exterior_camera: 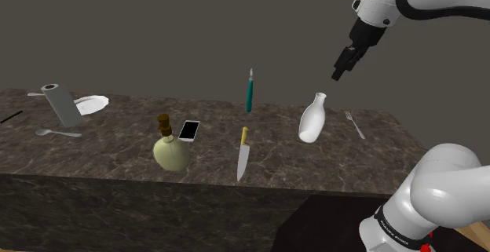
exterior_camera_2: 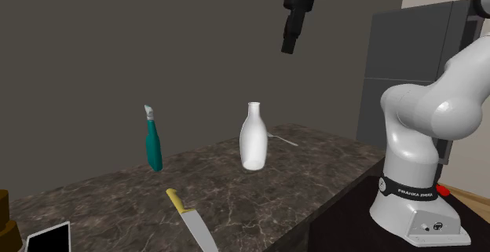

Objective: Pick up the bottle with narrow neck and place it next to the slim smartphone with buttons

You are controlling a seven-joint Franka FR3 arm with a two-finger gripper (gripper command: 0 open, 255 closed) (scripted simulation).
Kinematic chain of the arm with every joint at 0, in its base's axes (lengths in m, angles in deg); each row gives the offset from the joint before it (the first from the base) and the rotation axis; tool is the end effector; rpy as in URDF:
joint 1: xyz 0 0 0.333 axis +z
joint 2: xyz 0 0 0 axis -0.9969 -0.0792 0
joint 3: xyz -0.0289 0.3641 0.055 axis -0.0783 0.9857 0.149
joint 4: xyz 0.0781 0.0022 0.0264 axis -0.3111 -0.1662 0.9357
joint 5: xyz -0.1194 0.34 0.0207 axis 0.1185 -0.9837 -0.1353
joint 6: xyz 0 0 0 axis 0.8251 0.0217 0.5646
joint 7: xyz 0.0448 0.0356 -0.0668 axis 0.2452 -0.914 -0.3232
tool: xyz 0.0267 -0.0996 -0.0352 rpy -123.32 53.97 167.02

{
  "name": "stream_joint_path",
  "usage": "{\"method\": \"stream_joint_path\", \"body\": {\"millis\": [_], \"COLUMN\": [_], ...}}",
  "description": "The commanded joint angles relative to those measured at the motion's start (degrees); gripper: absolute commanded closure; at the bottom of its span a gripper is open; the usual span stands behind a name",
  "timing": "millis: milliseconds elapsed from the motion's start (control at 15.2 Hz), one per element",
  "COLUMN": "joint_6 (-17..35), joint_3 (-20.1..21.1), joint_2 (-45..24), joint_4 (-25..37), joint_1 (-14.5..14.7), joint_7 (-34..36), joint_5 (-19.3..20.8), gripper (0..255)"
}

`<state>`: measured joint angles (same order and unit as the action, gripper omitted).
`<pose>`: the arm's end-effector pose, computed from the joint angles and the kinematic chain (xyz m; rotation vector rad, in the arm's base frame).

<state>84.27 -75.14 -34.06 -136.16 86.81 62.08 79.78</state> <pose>0.2372 -0.0313 0.6585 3.0703 0.1175 0.3034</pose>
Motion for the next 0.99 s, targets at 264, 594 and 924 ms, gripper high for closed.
{"method": "stream_joint_path", "body": {"millis": [264, 594, 924], "joint_6": [5.22, 11.92, 18.54], "joint_3": [-5.01, -11.39, -17.87], "joint_2": [-3.01, -8.86, -16.89], "joint_4": [-2.89, -4.68, -4.40], "joint_1": [-0.11, 0.04, 0.92], "joint_7": [-5.90, -13.44, -21.46], "joint_5": [1.66, 3.15, 3.23], "gripper": [0, 0, 0]}}
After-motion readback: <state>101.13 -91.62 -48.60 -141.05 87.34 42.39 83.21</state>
